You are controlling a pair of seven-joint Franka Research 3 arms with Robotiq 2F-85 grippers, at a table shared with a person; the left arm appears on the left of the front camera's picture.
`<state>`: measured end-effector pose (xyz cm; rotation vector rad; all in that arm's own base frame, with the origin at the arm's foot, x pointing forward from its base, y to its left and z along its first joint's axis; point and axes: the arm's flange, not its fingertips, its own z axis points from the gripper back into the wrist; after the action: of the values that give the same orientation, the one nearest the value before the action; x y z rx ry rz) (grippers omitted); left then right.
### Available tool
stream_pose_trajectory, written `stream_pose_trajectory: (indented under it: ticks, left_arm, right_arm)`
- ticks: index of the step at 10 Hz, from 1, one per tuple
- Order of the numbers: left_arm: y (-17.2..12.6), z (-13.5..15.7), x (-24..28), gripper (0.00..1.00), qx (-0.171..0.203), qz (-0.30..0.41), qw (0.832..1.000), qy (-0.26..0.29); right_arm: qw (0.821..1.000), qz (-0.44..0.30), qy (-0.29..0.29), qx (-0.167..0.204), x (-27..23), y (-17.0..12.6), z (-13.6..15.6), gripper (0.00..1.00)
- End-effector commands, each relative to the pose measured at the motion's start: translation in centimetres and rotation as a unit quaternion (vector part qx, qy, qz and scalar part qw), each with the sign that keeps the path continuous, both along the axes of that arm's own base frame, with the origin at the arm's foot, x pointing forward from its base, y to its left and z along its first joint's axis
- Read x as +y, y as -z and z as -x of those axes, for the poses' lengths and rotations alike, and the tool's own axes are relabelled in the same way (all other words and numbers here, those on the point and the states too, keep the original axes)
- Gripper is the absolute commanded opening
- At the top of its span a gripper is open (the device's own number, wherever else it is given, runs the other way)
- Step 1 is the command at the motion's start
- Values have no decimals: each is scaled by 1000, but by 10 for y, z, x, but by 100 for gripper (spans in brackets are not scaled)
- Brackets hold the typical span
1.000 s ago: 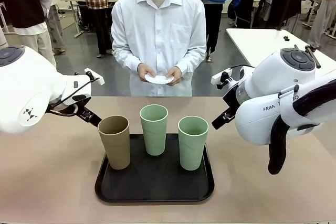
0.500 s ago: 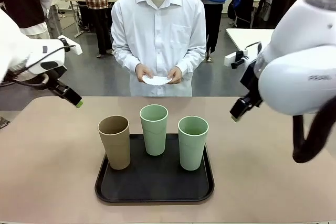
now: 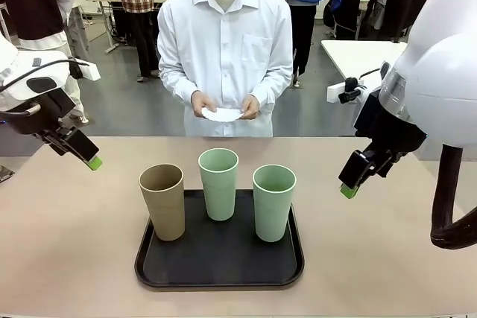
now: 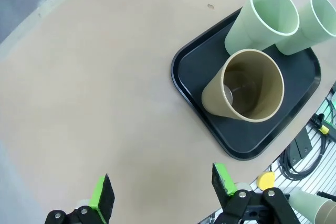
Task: Place coasters on the table and set cups on them.
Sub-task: Pick up one Reusable plastic cup and place it on a coaster set by the human.
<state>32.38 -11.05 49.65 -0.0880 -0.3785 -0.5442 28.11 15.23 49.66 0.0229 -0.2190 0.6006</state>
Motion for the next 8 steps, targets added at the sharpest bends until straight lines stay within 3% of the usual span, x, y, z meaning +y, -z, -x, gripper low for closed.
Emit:
stream_pose_trajectory:
  ticks: [1, 2, 3, 4, 5, 6, 7, 8]
  left_arm:
    - [3, -8, -2, 100, -18, -8, 1000, 3]
    - [0, 0, 0, 100, 0, 0, 1000, 0]
    - [-2, -8, 14, 100, 20, 62, 998, 1]
    - [-7, -12, 31, 100, 43, 145, 988, 6]
    - [-13, -10, 50, 100, 64, 229, 971, -2]
    - [-17, -14, 71, 100, 114, 320, 941, -5]
    - [-18, -22, 102, 100, 152, 409, 900, -14]
    - [-15, -26, 132, 100, 168, 467, 868, -25]
  right_arm:
    - [1000, 9, 4, -19, -3, 3, -11, 100]
    - [1000, 0, 0, 0, 0, 0, 0, 100]
    - [991, -114, 50, 47, -21, 10, -8, 100]
    - [964, -239, 90, 71, -49, 14, -5, 100]
    - [926, -344, 128, 86, -80, 17, 5, 100]
    - [886, -421, 171, 89, -114, 20, 12, 100]
    - [844, -486, 198, 107, -149, 28, 18, 100]
    - [821, -514, 216, 125, -173, 37, 21, 100]
